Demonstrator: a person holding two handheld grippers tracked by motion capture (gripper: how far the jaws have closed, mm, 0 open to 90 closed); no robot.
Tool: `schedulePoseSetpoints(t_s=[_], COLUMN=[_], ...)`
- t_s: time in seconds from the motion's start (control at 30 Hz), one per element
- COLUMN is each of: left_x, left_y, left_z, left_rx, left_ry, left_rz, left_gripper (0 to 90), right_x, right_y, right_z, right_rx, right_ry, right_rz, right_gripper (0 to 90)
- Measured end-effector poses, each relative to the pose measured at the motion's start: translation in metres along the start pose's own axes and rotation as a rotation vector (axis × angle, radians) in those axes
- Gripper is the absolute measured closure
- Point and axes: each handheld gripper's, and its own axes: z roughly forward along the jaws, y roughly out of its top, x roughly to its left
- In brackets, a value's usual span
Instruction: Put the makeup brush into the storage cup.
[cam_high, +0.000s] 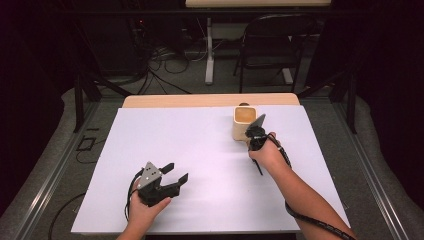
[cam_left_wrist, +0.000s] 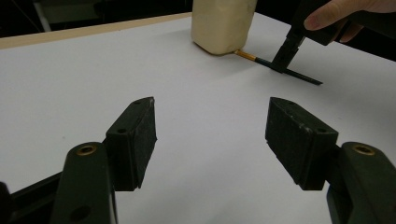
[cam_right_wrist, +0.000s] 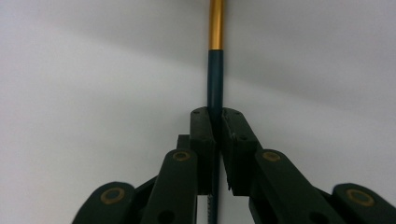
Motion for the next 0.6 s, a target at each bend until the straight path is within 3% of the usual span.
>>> schedulePoseSetpoints(t_s=[0.27,0.47,0.6], left_x=[0.001,0.001,0.0], left_y=[0.0,0.0,0.0], left_z=[0.0,-0.001,0.0], left_rx=[-0.001,0.0,-0.001], left_ry=[0.004,0.005,0.006], left_rz=[-0.006,-0.005,-0.006], left_gripper=[33.9,33.9,33.9], right_x=[0.001,-0.001,-0.002], right_y=[-0.006,-0.012,-0.017], right_z=[-0.001,-0.004,-0.004], right_rx=[0.022,0.052,0.051], right_ry=[-0.008,0.003,-0.018], right_rz=[-0.055,-0.123,-0.176], right_gripper=[83.4,83.5,83.5])
